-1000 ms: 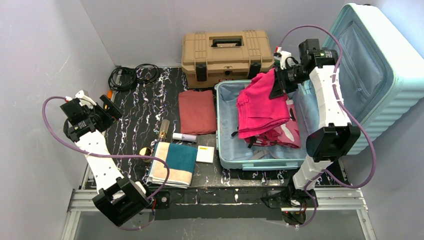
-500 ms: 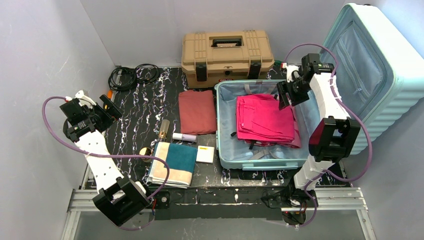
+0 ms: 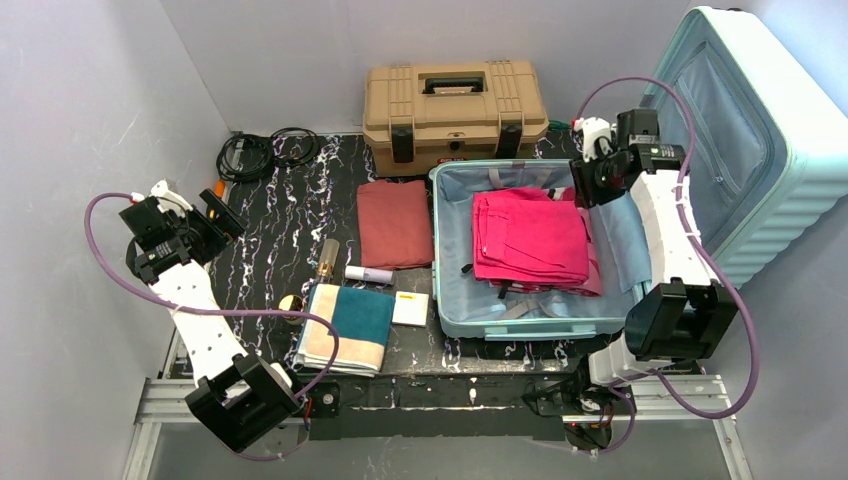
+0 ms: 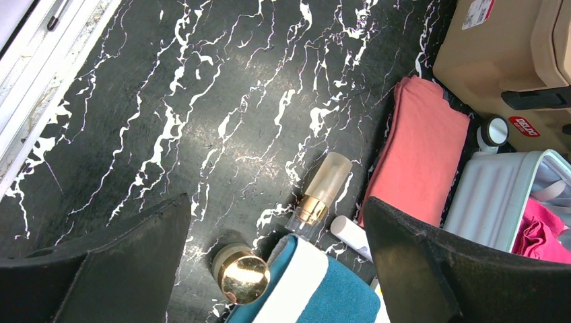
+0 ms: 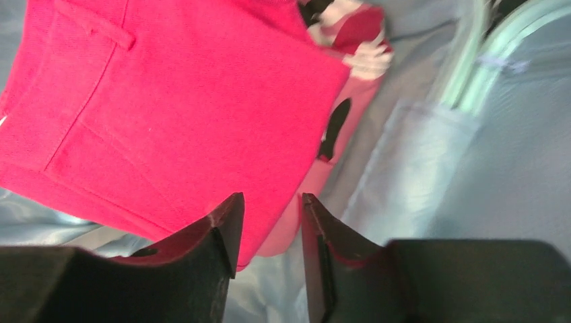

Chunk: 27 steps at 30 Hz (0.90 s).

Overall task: Pack the luggage
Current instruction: Place the clothes in the luggage.

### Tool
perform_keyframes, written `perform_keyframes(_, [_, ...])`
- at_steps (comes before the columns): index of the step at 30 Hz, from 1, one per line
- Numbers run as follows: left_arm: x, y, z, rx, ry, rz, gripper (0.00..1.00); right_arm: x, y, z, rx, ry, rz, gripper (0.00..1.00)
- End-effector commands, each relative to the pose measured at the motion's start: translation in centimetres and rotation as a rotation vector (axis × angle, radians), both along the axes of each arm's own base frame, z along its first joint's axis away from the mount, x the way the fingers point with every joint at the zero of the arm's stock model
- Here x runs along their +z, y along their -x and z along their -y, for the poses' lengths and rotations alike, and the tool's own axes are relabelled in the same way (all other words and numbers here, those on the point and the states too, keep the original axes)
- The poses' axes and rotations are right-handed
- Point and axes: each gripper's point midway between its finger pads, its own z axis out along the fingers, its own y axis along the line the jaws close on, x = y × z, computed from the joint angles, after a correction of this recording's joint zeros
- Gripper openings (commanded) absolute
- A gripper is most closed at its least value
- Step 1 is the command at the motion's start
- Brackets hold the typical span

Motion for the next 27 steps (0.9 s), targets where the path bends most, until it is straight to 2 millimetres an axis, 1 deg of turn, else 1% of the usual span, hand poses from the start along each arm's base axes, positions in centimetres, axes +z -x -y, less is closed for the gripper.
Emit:
perform_keyframes(1, [0.5,0.4,0.6,-0.014,0.014,0.012,0.98,-4.8,1.7,-0.3,0.034,-0.004,-0.097,0.39])
perform_keyframes(4, [0.5,0.5,0.6,-0.015,0.010,0.013,0.98,-7.9,2.9,0.0,0.028,0.016,-0.145,0.28])
perform_keyframes(6, [0.5,0.5,0.6,-0.016,0.011,0.012,0.98,-9.8,3.4,0.6,0.014,0.045,-0.175,0.26])
perform_keyframes(8, [0.4,0.4,0.6,-0.018,0.014,0.011,0.98,-11.4,3.5,1.7,-0.014,0.102,-0.201,0.25])
perform_keyframes(10, [0.4,0.4,0.6,-0.021,0.019,0.008,0.98,-12.4,3.3,3.1,-0.050,0.164,-0.209,0.24])
perform_keyframes(11, [0.3,0.3,0.6,-0.020,0.021,0.007,0.98,-12.5,3.1,3.7,-0.066,0.194,-0.204,0.24])
perform_keyframes(16, [0.2,0.4,0.5,-0.020,0.014,0.004,0.98,-11.8,2.3,4.5,-0.090,0.231,-0.184,0.24])
perform_keyframes(21, [-0.2,0.5,0.4,-0.025,0.014,-0.003,0.98,-12.4,2.5,4.9,-0.087,0.258,-0.228,0.25])
perform_keyframes(22, [-0.2,0.4,0.4,-0.026,0.011,-0.003,0.98,-12.2,2.6,4.8,-0.080,0.254,-0.226,0.25])
perform_keyframes(23, [-0.2,0.4,0.3,-0.030,0.007,-0.005,0.98,-11.5,2.5,4.7,-0.074,0.246,-0.213,0.25])
perform_keyframes(25, [-0.2,0.4,0.3,-0.045,-0.003,-0.009,0.98,-9.2,2.2,4.1,-0.055,0.222,-0.163,0.25])
perform_keyframes(27, [0.0,0.2,0.5,-0.084,-0.011,-0.006,0.98,-6.9,2.5,2.7,0.003,0.160,-0.125,0.25])
